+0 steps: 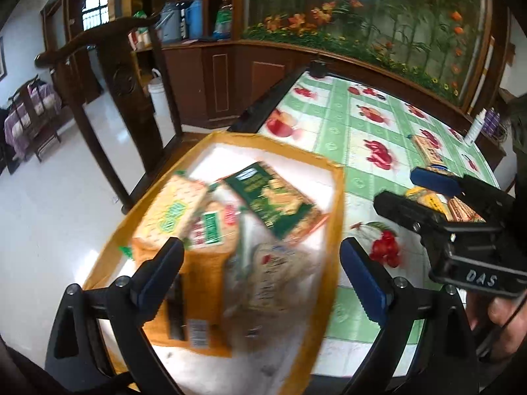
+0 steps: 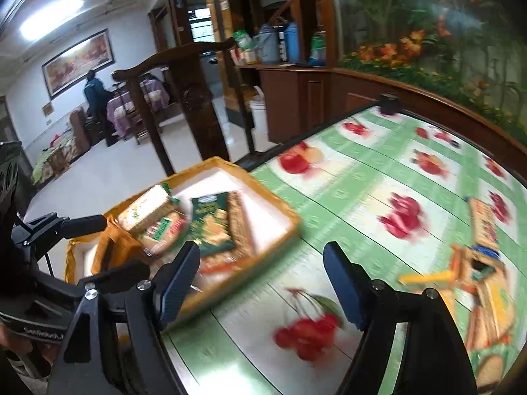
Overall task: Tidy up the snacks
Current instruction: 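Open both tools over the box and move them back to the table, then grasp the yellow egg-yolk cracker pack with the left tool while the right tool grasps the WEIDAN pack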
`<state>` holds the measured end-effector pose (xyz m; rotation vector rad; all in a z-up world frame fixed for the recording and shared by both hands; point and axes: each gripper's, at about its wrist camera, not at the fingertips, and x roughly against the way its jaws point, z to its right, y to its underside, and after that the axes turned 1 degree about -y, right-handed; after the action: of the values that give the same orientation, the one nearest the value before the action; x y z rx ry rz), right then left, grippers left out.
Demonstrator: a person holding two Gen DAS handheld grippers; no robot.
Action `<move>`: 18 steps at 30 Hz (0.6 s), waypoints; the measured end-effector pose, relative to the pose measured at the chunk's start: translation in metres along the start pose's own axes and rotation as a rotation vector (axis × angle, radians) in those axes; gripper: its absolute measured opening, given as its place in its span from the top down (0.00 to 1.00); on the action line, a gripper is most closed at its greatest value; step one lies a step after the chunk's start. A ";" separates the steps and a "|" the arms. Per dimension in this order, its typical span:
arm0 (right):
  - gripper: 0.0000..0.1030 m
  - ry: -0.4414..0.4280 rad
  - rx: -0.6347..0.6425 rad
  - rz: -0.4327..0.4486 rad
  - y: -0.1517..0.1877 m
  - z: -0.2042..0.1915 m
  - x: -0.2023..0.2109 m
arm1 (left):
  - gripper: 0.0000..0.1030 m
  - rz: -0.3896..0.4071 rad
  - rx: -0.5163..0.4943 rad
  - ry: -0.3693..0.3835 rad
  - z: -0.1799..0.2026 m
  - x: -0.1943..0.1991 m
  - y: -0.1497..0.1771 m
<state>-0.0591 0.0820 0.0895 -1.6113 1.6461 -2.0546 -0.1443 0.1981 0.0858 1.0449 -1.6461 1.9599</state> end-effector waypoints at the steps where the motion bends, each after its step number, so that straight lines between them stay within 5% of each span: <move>1: 0.24 0.013 -0.009 0.003 0.003 0.006 0.004 | 0.05 0.005 -0.011 0.001 0.008 -0.001 -0.002; 18: 0.23 0.227 -0.186 -0.027 0.073 0.107 0.067 | 0.05 -0.048 -0.135 0.111 0.123 -0.027 -0.008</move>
<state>-0.0501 -0.0626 0.0681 -1.5034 1.9525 -2.2284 -0.0843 0.0876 0.0766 0.8998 -1.6524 1.8145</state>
